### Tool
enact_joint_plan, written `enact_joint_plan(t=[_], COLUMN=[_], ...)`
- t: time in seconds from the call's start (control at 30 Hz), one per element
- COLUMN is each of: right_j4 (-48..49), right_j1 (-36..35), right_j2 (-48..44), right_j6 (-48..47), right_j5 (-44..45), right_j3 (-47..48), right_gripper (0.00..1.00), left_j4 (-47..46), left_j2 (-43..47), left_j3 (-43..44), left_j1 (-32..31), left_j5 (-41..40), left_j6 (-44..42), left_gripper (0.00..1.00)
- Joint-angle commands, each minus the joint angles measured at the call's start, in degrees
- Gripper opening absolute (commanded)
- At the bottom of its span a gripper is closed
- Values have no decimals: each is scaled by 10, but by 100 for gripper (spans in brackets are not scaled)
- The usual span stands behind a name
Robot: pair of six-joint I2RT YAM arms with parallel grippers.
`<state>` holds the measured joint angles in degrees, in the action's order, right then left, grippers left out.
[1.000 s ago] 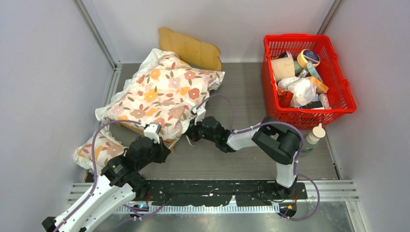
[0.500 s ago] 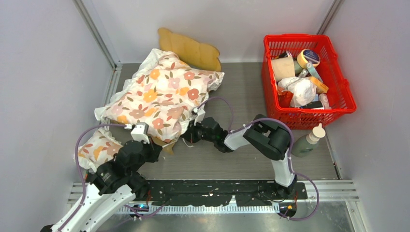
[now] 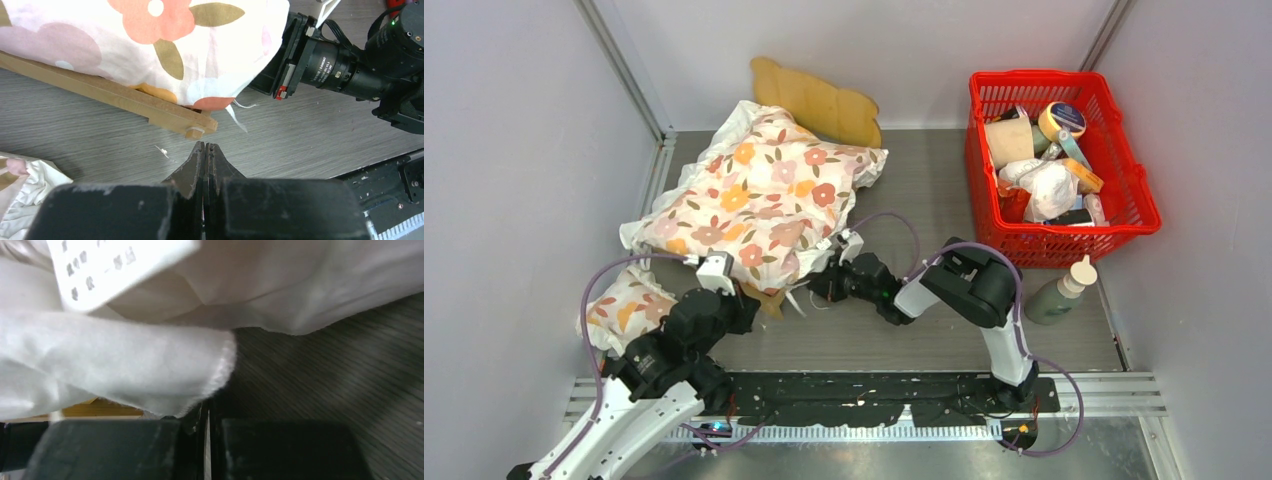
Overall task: Set up the pet bed
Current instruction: Tie the ropes to the bed frame.
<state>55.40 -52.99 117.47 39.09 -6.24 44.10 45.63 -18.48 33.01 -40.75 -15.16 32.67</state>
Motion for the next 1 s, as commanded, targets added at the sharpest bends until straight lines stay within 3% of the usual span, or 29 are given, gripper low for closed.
enact_joint_plan(t=[0.0, 0.03, 0.07, 0.1, 0.17, 0.4, 0.6, 0.83, 0.97], right_j4=[-17, -44, -59, -88, -130, -209, -176, -111, -147], right_j1=[8, 8, 8, 8, 7, -2, -38, -84, -89], right_j2=[-46, -72, -86, -115, -156, -248, -262, -184, -248], right_j6=[-3, -2, -2, -3, -9, -35, -74, -82, -87], right_j5=[41, 43, 47, 47, 47, 60, 59, 47, 72], right_j3=[-10, -11, -13, -14, -17, -46, -58, -24, -27], right_gripper=[17, 35, 43, 52, 56, 56, 54, 55, 57], left_j4=[-19, -8, 5, 17, 41, 84, 90, 97, 97], left_j2=[0, -5, -13, -24, -47, -121, -129, -165, -185], left_j3=[37, 47, 61, 73, 101, 178, 183, 166, 152], left_j1=[-1, -1, -1, -1, -1, 9, 64, 153, 184], left_j5=[-47, -60, -74, -89, -121, -217, -195, -161, -202], left_j6=[14, 15, 16, 12, -2, -25, -8, 45, 70], left_gripper=[0, 10, 24, 30, 34, 51, 54, 60, 69])
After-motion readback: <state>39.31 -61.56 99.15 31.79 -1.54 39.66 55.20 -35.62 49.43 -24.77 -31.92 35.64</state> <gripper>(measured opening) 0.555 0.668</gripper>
